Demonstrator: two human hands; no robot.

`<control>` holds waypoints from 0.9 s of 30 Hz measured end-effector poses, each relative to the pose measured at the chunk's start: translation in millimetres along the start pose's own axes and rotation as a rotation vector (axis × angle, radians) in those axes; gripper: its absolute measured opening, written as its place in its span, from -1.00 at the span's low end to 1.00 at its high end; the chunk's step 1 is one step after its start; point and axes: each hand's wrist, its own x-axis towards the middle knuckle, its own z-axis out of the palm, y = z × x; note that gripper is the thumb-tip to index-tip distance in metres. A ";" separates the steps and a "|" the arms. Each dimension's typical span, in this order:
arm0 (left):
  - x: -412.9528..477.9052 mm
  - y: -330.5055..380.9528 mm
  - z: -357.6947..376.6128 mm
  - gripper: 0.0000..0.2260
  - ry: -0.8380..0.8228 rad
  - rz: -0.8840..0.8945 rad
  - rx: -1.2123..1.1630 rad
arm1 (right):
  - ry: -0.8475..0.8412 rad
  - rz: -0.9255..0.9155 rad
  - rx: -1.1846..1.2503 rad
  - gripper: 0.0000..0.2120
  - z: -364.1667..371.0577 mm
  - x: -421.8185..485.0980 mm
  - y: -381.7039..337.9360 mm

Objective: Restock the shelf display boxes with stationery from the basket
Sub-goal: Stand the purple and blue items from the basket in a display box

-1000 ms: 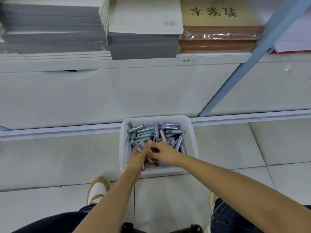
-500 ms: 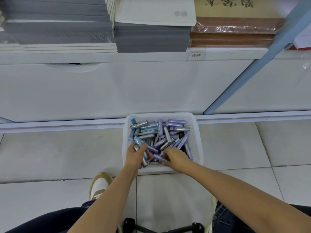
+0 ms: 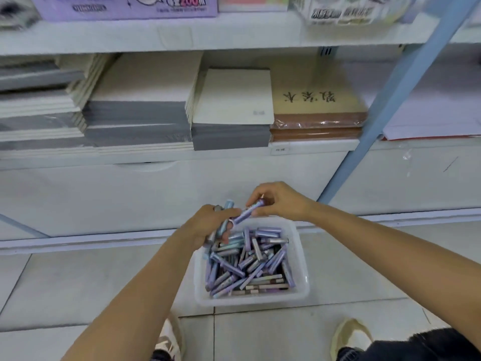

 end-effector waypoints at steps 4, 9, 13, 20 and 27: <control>-37.0 65.6 -2.5 -0.79 -0.183 0.183 0.013 | 0.047 -0.124 0.027 -0.79 -56.7 -16.9 -70.2; -96.9 147.5 13.6 -0.73 -0.212 0.478 0.074 | 0.205 -0.287 0.217 -0.75 -109.2 -47.8 -141.1; -134.5 198.8 35.1 -0.69 -0.227 0.645 0.027 | 0.260 -0.462 0.435 -0.68 -139.8 -66.0 -182.7; -155.1 265.8 55.4 -0.67 -0.181 0.647 -0.043 | 0.504 -0.556 0.369 -0.89 -203.9 -73.7 -238.7; -141.3 309.8 58.4 -0.85 -0.130 0.694 -0.040 | 0.877 -0.372 0.076 -0.84 -276.2 -32.6 -246.6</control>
